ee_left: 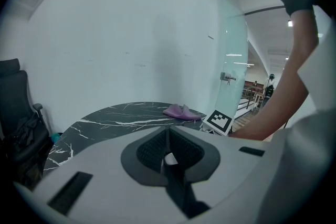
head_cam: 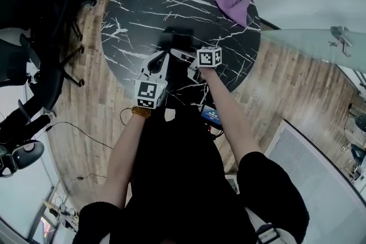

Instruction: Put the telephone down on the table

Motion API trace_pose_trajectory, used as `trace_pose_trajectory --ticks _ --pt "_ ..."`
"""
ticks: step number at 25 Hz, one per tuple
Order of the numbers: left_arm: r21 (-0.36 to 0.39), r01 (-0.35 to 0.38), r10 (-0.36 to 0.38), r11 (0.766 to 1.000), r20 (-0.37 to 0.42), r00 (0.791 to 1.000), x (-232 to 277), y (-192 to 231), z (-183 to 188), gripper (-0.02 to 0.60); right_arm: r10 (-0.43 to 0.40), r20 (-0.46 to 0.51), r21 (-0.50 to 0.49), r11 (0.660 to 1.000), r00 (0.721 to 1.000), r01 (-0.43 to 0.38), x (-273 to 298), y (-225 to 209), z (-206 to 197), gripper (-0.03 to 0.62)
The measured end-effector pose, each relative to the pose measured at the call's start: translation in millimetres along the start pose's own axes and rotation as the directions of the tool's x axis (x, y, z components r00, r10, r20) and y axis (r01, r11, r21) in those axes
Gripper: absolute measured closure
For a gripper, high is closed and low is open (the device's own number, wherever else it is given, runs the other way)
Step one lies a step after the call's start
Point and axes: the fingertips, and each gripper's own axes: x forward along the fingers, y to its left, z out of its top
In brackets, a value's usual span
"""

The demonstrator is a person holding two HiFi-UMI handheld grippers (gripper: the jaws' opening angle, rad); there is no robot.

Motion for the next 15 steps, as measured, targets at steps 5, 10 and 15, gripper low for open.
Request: trace_pose_trajectory --ticks 5,10,15 --pt "0.0 0.01 -0.01 1.0 0.004 1.0 -2.5 -4.6 1.1 0.555 -0.037 0.025 0.0 0.999 0.999 0.037 -2.8 -2.1 2.5 0.376" --pt "0.003 0.016 -0.016 1.0 0.008 1.0 -4.4 -5.1 -1.4 0.555 -0.077 0.037 -0.016 0.997 0.996 0.078 -4.2 -4.6 3.7 0.365" --pt "-0.001 0.014 -0.014 1.0 0.007 1.0 -6.5 -3.0 -1.8 0.555 -0.091 0.035 -0.028 0.995 0.995 0.092 -6.1 -7.0 3.9 0.361"
